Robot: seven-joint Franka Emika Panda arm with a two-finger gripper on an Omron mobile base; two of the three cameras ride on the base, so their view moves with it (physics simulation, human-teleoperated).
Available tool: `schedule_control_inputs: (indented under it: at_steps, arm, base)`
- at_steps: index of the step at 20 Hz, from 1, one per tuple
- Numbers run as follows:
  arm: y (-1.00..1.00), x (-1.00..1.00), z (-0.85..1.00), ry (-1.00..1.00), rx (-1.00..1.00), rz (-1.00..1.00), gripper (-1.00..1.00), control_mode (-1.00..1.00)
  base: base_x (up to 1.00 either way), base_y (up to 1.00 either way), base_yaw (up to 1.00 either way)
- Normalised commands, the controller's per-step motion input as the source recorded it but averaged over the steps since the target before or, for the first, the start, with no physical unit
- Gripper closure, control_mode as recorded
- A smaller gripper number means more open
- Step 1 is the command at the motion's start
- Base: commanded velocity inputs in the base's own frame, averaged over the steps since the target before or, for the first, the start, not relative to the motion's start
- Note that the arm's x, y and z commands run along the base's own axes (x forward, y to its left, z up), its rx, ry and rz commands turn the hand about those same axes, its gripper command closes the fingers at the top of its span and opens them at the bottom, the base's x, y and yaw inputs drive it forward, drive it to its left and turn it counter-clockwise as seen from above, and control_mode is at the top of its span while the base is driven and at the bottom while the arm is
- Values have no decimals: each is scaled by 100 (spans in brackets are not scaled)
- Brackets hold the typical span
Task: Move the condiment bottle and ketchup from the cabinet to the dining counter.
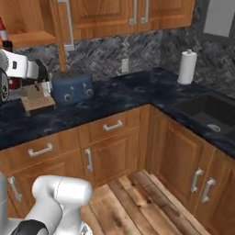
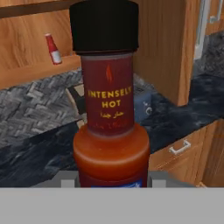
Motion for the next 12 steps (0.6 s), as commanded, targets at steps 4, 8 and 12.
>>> schedule_control_inputs:
  at_steps: [4, 8, 12]
  arm:
    - [0, 0, 0, 0, 0, 0, 100, 100]
    - [0, 0, 0, 0, 0, 0, 100, 100]
    - [0, 0, 0, 0, 0, 0, 100, 100]
  base:
    - [-24, 16, -78]
    - [-27, 15, -77]
    - [-24, 12, -78]
